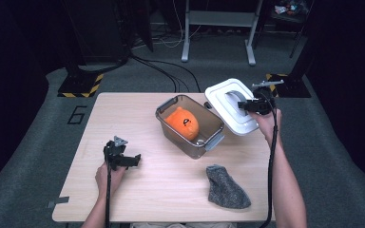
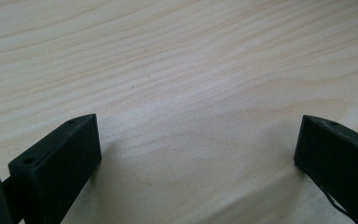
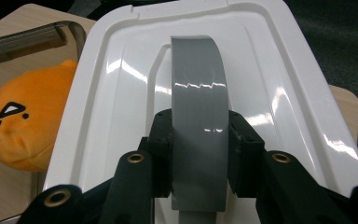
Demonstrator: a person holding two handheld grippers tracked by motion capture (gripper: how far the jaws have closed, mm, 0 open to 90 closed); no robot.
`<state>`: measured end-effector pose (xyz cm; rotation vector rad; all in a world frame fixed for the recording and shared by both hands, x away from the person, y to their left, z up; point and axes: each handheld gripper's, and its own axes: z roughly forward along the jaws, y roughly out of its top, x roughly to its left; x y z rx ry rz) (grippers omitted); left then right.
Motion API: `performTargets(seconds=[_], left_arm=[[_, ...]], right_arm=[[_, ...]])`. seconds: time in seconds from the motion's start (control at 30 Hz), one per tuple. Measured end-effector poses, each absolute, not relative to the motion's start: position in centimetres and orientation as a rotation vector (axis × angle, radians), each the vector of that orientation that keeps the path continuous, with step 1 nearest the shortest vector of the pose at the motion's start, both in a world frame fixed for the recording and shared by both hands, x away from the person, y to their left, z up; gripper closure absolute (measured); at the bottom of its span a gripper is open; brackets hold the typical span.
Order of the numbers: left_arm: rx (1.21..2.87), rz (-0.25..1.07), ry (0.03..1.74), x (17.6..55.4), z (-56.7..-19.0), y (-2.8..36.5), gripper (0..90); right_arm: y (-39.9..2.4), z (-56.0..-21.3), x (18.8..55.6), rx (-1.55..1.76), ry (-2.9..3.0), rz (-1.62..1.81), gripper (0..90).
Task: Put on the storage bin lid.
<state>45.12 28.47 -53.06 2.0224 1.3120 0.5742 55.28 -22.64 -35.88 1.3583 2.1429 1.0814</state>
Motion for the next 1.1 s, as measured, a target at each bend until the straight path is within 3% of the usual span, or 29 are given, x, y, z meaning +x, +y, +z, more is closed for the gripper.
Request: performTargets(seconds=[1.1], left_arm=[[2.023,0.573,1.312,45.1,-53.1,28.5,0.1]], right_arm=[[-13.9,-36.5,54.3,1.230,2.304,1.183,66.5]])
